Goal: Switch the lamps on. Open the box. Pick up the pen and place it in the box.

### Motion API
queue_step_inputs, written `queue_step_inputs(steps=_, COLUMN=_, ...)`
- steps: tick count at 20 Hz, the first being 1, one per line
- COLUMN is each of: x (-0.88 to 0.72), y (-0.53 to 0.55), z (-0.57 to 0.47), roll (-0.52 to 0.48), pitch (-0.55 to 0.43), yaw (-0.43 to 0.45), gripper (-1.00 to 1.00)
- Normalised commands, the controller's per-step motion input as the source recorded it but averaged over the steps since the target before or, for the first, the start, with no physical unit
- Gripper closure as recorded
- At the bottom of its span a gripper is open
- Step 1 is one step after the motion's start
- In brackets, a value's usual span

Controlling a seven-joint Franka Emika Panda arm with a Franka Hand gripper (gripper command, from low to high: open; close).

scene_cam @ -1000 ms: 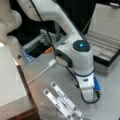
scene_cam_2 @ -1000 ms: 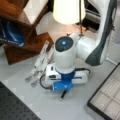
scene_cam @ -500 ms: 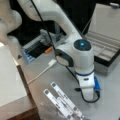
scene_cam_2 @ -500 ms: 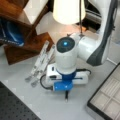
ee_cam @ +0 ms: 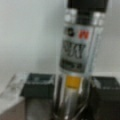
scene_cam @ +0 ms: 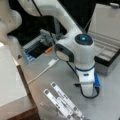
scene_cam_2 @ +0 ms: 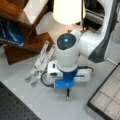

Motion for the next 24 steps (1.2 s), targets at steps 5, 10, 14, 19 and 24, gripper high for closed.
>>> queue_step_inputs(steps=5, x=-0.13, y=0.14, z=0.30, roll=-0.187, pitch=0.094, yaw=-0.188, gripper=1.00)
queue_step_inputs(steps=10, x=0.04, y=0.20, z=0.45, roll=-0.186, pitch=0.097, yaw=-0.217, gripper=1.00)
queue_step_inputs(steps=14, x=0.05, y=0.30, z=0.49, roll=-0.174, pitch=0.163, yaw=-0.275, gripper=1.00)
queue_step_inputs(steps=19, x=0.06, y=0.27, z=0.39, roll=-0.168, pitch=0.218, yaw=-0.181, gripper=1.00)
queue_step_inputs(steps=24, x=0.12, y=0.17, z=0.16, roll=-0.138, pitch=0.211, yaw=-0.156, gripper=1.00)
